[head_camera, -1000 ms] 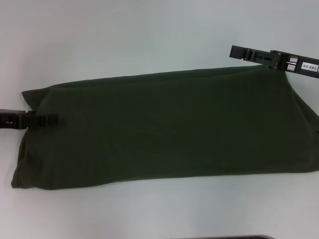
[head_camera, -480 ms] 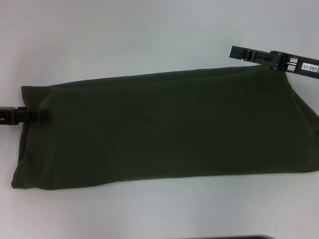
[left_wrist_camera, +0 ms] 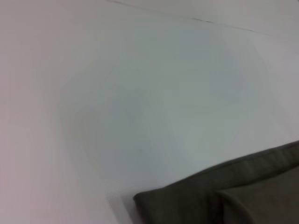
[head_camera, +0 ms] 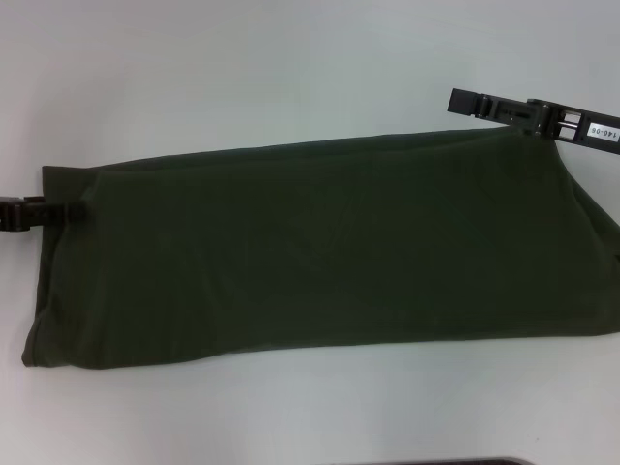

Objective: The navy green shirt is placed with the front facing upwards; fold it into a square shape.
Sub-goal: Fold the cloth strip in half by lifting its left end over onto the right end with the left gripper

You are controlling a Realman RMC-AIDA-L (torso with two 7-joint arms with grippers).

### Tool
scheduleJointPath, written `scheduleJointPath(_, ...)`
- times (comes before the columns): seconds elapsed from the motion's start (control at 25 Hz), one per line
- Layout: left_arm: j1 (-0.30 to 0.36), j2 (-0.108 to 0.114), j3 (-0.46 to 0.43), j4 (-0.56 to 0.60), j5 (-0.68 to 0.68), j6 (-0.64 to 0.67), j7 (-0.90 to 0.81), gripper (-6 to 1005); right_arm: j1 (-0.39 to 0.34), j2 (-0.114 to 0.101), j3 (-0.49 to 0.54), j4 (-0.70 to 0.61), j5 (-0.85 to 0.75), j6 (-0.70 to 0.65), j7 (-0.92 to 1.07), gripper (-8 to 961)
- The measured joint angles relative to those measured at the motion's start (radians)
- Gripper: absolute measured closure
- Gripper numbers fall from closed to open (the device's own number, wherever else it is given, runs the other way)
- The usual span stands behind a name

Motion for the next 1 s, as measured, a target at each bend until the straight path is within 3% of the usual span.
scheduleJointPath(1.0,0.014,0.005,0.014,0.020,0.052,0.073,0.006,236,-0.003,0.000,0.000,0.000,0.000,-0.006,0.003,188)
